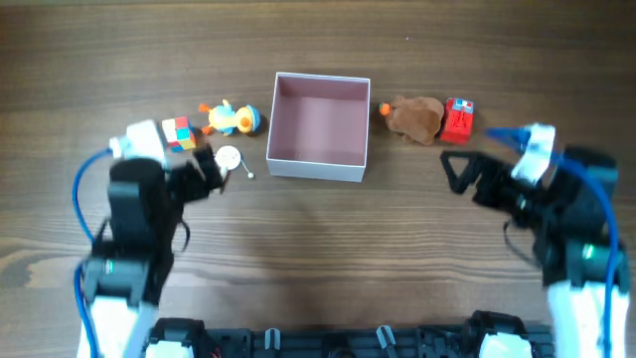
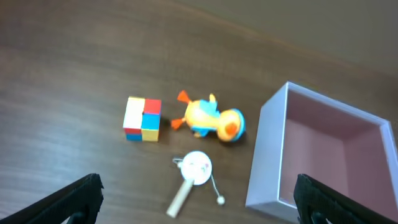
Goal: Pack container
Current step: 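Move the right gripper to the brown plush bear and grasp it, then carry the bear with the right gripper and release it in the box, then move the right gripper to the red fire truck and grasp it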
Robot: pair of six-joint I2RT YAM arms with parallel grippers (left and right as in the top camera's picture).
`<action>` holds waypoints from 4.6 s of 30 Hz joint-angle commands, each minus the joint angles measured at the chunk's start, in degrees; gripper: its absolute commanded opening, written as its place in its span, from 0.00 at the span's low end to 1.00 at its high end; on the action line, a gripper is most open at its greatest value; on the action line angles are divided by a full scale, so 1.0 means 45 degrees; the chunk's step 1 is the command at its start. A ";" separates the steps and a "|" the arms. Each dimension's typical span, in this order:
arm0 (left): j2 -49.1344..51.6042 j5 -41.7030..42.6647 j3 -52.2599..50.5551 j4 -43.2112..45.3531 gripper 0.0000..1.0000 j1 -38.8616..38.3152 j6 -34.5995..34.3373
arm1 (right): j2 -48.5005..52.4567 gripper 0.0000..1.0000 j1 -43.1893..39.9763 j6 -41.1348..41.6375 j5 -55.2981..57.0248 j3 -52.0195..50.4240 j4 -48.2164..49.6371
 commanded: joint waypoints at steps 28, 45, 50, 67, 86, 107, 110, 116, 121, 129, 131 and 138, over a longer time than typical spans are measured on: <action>0.5455 -0.0121 0.3619 -0.0923 1.00 0.1268 0.0539 | 1.5047 0.97 0.4347 -0.0758 0.7577 0.8378 -0.0636; 0.5455 -0.0121 0.3619 -0.0923 1.00 0.1268 0.0544 | 1.1866 0.04 0.5027 -0.0583 0.8320 1.0195 -0.3084; 0.5455 -0.0121 0.3619 -0.0923 1.00 0.1268 0.0539 | 0.9734 0.05 0.7635 0.0753 0.8228 1.0282 -0.2773; 0.5455 -0.0121 0.3619 -0.0923 1.00 0.1268 0.0539 | 1.5319 0.16 0.9938 0.2584 0.7796 1.0258 0.3322; 0.5455 -0.0121 0.3619 -0.0923 1.00 0.1268 0.0539 | 1.5402 0.75 0.9845 0.2215 0.7786 0.9763 0.3191; 0.5455 -0.0121 0.3619 -0.0923 1.00 0.1268 0.0539 | 1.4872 0.92 0.9836 0.1583 0.7130 0.9768 0.2006; 0.5455 -0.0121 0.3619 -0.0923 1.00 0.1268 0.0539 | 1.3697 0.91 0.9816 0.1190 0.8189 0.9768 0.1948; 0.5455 -0.0121 0.3619 -0.0923 1.00 0.1268 0.0539 | 1.0452 0.98 0.7606 0.0233 0.9670 0.9768 -0.0568; 0.5455 -0.0121 0.3619 -0.0918 1.00 0.1268 0.0539 | 1.1196 0.99 0.2773 -0.0471 0.7373 0.9758 -0.2147; 0.5455 -0.0121 0.3619 -0.0923 1.00 0.1268 0.0539 | 1.4256 0.98 0.1205 -0.1608 0.6873 0.9753 -0.2832; 0.5455 -0.0121 0.3619 -0.0923 1.00 0.1268 0.0539 | 1.4766 0.98 0.1447 -0.1807 0.6878 0.9753 -0.2871; 0.5455 -0.0121 0.3619 -0.0923 1.00 0.1268 0.0539 | 1.5130 0.70 0.1647 -0.1758 0.6883 0.9753 -0.2939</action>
